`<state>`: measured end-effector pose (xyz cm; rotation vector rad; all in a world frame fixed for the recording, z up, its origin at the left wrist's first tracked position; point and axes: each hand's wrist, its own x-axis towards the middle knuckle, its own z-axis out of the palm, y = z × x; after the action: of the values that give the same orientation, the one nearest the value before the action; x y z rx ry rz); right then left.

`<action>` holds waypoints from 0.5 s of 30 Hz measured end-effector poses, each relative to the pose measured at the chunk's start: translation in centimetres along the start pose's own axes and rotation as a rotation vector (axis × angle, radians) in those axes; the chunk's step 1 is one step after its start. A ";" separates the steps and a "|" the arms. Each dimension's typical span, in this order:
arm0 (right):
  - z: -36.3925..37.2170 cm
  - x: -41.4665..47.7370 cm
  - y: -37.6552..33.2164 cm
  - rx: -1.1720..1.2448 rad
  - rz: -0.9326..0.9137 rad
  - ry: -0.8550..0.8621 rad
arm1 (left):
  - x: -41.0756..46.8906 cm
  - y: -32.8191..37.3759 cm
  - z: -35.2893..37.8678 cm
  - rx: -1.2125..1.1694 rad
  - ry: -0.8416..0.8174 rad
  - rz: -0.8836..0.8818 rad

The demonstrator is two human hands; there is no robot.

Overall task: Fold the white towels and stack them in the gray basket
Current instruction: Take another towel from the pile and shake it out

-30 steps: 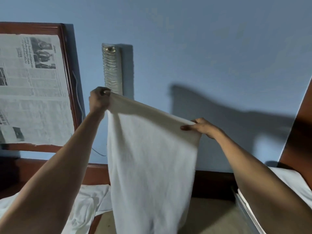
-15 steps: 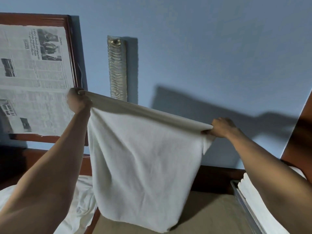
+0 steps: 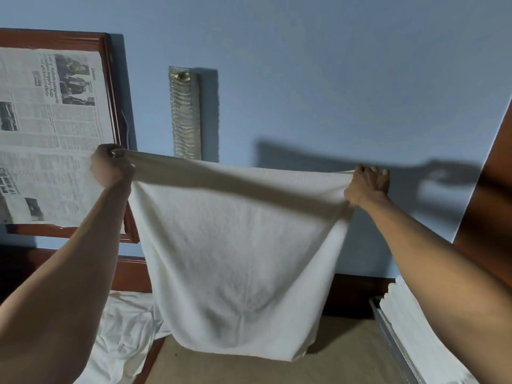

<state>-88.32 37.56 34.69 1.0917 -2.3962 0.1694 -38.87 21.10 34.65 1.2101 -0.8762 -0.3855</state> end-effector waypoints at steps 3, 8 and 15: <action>-0.8 0.2 1.0 0.089 0.014 0.062 | -0.6 -0.3 -1.0 0.036 -0.011 -0.015; -1.7 -0.5 3.3 0.058 0.007 0.133 | -2.4 0.4 -2.1 0.080 -0.043 -0.052; -1.5 -3.4 7.9 0.111 -0.027 0.154 | -6.3 1.4 -4.1 0.153 -0.085 -0.031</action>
<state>-91.63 45.61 35.03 1.1178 -2.2565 0.3680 -39.93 28.51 33.18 1.3580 -0.9746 -0.4030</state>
